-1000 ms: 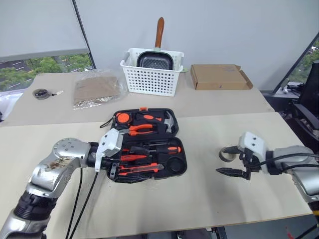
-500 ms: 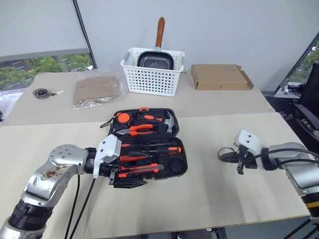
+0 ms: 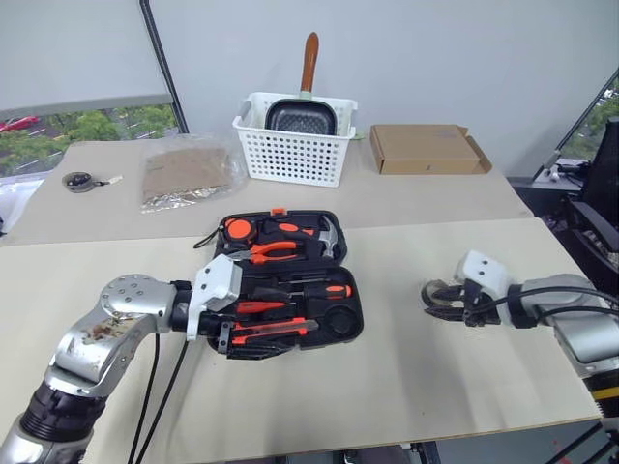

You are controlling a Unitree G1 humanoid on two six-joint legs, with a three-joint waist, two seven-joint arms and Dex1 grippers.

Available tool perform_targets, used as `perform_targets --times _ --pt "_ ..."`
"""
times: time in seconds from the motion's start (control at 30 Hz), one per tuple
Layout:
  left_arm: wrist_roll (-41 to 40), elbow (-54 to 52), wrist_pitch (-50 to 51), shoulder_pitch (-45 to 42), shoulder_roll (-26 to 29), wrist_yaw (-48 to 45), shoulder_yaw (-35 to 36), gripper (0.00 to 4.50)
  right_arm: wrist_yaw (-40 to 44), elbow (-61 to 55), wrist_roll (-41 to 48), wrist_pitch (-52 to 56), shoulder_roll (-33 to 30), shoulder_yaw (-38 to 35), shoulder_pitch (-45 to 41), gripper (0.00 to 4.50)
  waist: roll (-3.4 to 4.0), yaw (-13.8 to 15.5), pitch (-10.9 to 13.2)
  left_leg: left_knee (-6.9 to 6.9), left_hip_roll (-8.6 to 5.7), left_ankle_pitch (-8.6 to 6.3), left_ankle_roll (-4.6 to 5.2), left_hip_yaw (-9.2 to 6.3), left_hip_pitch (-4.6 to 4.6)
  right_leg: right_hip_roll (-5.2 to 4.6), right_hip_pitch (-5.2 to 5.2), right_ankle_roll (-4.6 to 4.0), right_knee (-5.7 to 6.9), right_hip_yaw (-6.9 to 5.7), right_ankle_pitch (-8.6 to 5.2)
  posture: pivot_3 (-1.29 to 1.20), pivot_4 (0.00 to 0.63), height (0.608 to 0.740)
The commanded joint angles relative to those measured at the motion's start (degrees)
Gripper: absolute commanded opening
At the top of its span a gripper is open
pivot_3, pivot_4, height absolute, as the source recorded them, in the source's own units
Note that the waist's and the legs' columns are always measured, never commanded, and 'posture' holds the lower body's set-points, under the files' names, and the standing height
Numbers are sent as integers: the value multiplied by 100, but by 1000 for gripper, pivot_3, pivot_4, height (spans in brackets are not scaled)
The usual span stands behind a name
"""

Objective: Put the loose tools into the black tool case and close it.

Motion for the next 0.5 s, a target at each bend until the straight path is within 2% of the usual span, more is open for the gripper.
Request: perform_targets --times 0.03,0.33,0.43,0.5 --pt "-145 -135 19 -190 -31 9 8 4500 -8 -47 -49 -58 -125 -163 30 1766 0 0 0 0 0 0 0 0 0 0 0 0 0 0 0 0 150 700" --pt "-176 -207 129 -330 -65 90 -38 4500 -145 301 -296 -285 42 -41 -74 1766 0 -4 0 1 -1 0 0 0 2 0 2 0 1 1 0 0 150 700" --pt "-207 -219 176 -387 -60 123 -46 4500 -87 264 -290 -339 91 -14 -127 1021 0 -12 0 1 -1 1 -2 0 2 1 2 1 2 2 0 0 150 700" --pt "-207 -212 194 -408 -66 136 -50 4500 -46 219 -281 -337 86 -12 -174 271 0 -11 0 1 -1 1 -2 0 3 1 2 1 2 3 0 0 150 700"
